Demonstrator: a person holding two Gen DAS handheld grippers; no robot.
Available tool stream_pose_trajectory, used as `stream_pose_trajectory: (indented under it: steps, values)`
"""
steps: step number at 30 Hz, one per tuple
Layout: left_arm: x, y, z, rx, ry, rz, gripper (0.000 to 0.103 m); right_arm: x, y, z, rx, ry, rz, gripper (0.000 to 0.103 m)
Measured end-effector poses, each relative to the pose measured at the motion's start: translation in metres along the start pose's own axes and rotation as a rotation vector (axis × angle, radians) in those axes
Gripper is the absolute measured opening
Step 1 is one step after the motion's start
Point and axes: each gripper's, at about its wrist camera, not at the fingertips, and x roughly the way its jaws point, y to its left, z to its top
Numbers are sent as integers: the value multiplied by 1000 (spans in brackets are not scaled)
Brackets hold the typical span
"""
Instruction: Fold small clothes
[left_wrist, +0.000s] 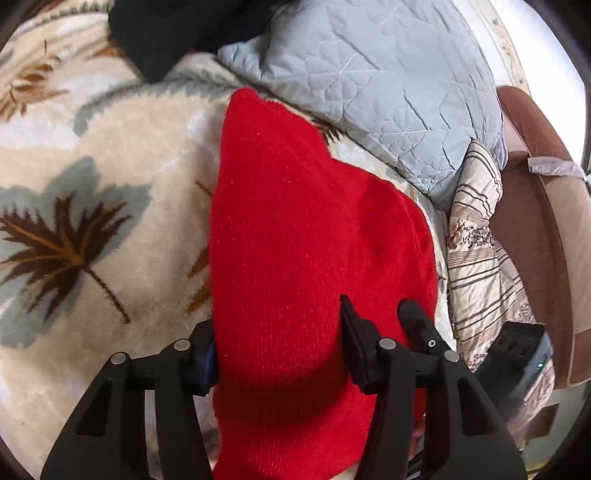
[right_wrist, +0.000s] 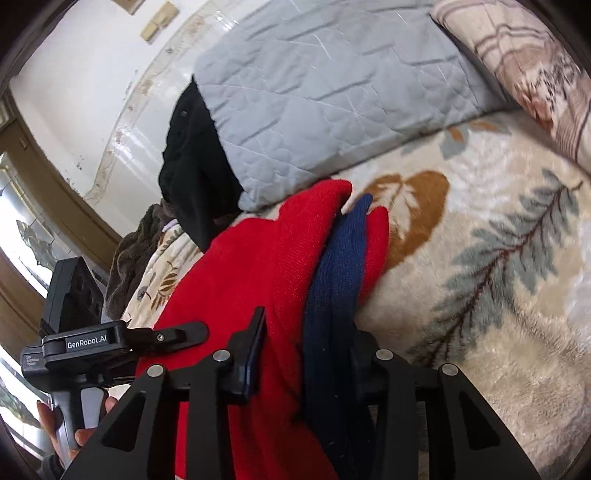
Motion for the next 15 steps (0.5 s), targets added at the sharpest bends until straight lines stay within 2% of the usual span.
stream_pose_trajectory:
  steps: [6,15]
  values:
    - [-30,4,-14,24,-72,64,53,2,27,-8,-57,30,24,36]
    - [-77,55,-48,-28,-94,83,53,2,88,-52,-155,101,58,36]
